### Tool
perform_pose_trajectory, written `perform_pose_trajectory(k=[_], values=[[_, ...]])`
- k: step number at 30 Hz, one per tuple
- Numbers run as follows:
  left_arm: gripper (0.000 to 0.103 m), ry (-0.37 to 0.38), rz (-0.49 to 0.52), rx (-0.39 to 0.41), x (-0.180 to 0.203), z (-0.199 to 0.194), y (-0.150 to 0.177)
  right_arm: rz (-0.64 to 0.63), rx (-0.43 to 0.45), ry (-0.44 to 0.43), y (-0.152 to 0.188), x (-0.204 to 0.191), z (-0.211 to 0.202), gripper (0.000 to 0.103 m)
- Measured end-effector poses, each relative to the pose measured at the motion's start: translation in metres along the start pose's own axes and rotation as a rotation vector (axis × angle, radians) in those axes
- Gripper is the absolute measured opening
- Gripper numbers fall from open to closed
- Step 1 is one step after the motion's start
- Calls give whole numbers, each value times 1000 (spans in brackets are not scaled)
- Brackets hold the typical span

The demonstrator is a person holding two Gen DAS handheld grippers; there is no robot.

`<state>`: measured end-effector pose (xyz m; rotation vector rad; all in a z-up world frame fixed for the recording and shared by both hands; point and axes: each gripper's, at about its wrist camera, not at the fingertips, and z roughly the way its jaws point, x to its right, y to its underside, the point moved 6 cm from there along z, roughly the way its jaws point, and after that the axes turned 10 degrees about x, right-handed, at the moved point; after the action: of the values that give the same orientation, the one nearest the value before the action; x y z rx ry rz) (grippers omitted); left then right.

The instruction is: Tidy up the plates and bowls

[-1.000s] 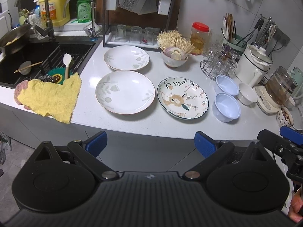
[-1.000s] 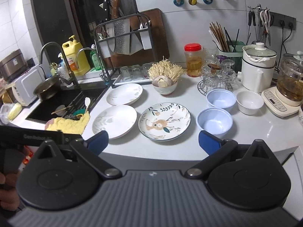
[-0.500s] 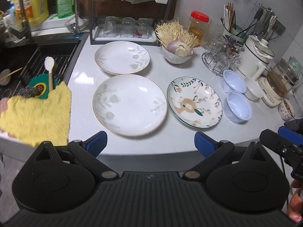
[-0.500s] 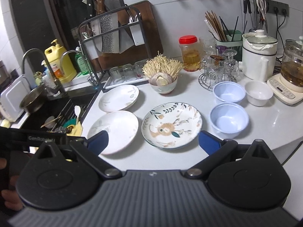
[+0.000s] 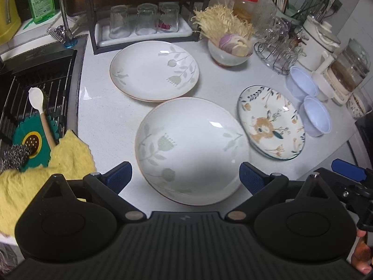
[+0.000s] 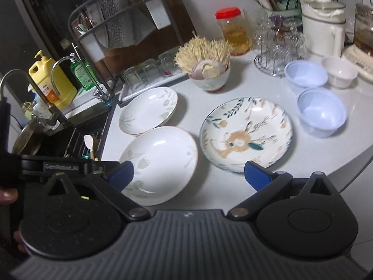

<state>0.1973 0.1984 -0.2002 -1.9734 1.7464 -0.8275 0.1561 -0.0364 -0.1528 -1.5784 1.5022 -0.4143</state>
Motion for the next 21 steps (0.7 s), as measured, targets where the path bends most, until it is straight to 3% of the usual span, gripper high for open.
perform_pose_trajectory(k=[5, 7, 12, 16, 21], values=[[100, 17, 7, -31, -29, 23, 0, 42, -46, 22, 19, -7, 30, 93], [99, 26, -8, -38, -42, 31, 0, 79, -74, 34, 26, -6, 42, 77], [98, 28, -31, -27, -64, 47, -4, 107, -110, 79, 38, -5, 66, 60], [86, 51, -31, -49, -68, 67, -6, 115, -127, 97, 44, -3, 81, 47], [71, 70, -6, -65, -63, 90, -5, 110, -139, 138, 44, 4, 101, 44]])
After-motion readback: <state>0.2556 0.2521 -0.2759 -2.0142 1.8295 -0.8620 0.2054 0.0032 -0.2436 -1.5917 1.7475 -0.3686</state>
